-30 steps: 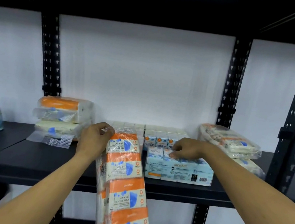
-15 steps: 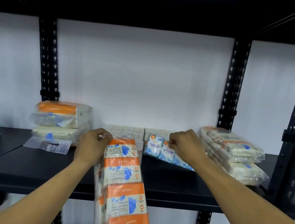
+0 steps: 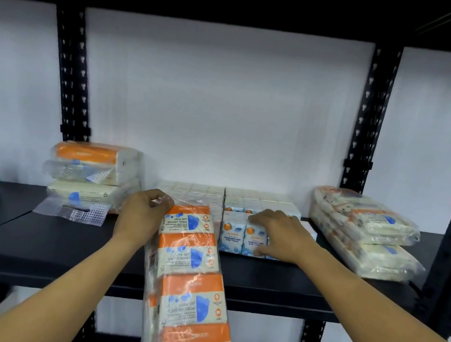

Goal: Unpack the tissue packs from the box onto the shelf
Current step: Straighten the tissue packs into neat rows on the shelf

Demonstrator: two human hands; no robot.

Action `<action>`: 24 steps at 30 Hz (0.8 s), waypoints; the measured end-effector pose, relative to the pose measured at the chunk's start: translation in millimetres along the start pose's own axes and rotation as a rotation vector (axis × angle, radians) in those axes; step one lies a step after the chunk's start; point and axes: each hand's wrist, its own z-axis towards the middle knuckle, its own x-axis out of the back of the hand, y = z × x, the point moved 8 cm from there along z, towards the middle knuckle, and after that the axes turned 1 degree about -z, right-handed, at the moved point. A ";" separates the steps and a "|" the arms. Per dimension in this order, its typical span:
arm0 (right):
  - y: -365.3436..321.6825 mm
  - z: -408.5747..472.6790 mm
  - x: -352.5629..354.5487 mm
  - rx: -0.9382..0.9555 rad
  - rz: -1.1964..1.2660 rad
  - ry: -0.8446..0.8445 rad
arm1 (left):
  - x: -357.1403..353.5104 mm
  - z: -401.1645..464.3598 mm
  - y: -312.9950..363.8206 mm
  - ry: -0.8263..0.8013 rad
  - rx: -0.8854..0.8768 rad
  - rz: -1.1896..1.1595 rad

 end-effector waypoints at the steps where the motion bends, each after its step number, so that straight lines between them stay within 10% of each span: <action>1: 1.3 -1.3 -3.7 -0.003 -0.026 -0.015 | 0.8 -0.9 -0.1 0.006 -0.002 0.007; 24: -2.2 -6.8 14.3 -0.135 0.288 0.122 | 7.9 -8.1 24.1 -0.016 -0.069 -0.029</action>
